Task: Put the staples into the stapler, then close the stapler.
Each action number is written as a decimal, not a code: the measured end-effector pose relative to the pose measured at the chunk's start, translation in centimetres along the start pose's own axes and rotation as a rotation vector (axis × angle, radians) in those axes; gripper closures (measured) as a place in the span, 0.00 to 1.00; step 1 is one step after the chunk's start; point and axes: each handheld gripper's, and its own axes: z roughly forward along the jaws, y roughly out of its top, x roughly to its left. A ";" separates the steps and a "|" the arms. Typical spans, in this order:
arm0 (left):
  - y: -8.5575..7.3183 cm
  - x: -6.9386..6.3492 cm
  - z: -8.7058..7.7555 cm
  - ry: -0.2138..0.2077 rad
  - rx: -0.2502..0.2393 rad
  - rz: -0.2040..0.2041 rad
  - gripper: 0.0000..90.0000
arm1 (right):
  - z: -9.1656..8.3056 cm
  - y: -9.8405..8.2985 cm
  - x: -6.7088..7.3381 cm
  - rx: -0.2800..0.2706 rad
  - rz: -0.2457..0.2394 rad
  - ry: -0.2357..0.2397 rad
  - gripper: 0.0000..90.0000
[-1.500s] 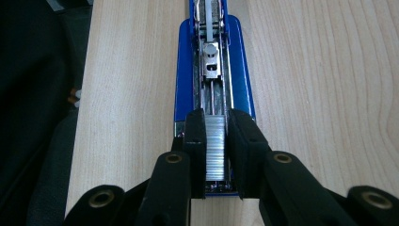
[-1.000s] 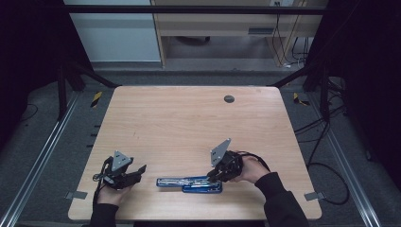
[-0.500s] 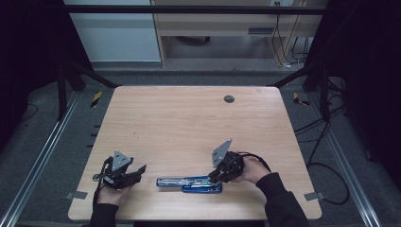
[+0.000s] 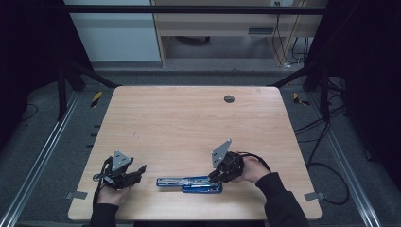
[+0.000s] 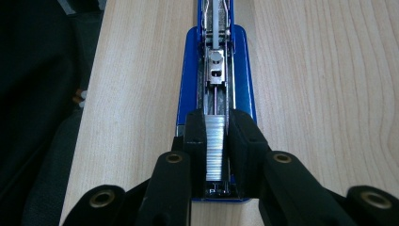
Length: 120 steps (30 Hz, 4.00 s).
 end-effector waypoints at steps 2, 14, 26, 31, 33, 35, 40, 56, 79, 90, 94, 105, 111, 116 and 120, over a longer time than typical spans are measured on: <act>0.0 0.0 0.0 0.000 0.000 0.001 0.45 | 0.0 0.0 0.0 0.001 0.002 -0.001 0.87; 0.0 0.0 0.0 0.000 0.002 0.003 0.45 | 0.0 0.1 0.0 0.009 0.015 -0.003 0.86; 0.0 0.0 0.0 0.000 0.003 0.002 0.45 | 0.2 0.2 0.2 0.007 -0.002 -0.015 0.87; 0.0 0.0 0.0 0.000 0.001 0.003 0.45 | 0.2 0.3 0.2 0.015 0.010 -0.017 0.86; 0.0 0.0 0.0 -0.001 0.004 0.002 0.45 | 0.2 0.3 0.2 0.018 0.014 -0.019 0.86; 0.0 0.0 0.0 -0.001 0.003 0.001 0.45 | 0.2 0.3 0.2 0.019 0.020 -0.018 0.86; 0.0 0.0 0.1 -0.002 0.005 0.001 0.45 | 0.2 0.4 0.2 0.028 0.047 -0.012 0.84; 0.0 0.0 0.0 -0.002 0.001 -0.001 0.45 | -0.5 0.6 0.5 -0.033 0.055 -0.065 0.79; 0.9 -2.4 -1.2 -0.116 -0.057 0.049 0.60 | -3.3 -2.3 4.8 -0.379 0.338 -0.477 0.88; 1.2 -3.4 -1.4 -0.152 -0.065 0.085 0.66 | -2.4 -4.4 7.1 -0.412 0.408 -0.573 1.00; 1.2 -3.5 -1.4 -0.153 -0.065 0.084 0.64 | -2.0 -4.8 7.7 -0.419 0.432 -0.591 1.00; 1.3 -3.1 -1.6 -0.200 -0.052 0.092 0.53 | -1.3 -4.8 8.7 -0.423 0.451 -0.583 1.00; 1.5 -3.4 -1.4 -0.242 -0.029 0.127 0.51 | -0.8 -4.7 8.8 -0.416 0.441 -0.563 1.00; 1.5 -3.5 -1.4 -0.244 -0.026 0.133 0.51 | -0.5 -4.7 8.8 -0.403 0.441 -0.532 1.00; 1.4 -3.8 -1.2 -0.245 -0.013 0.134 0.51 | 0.0 -4.7 8.9 -0.385 0.437 -0.506 1.00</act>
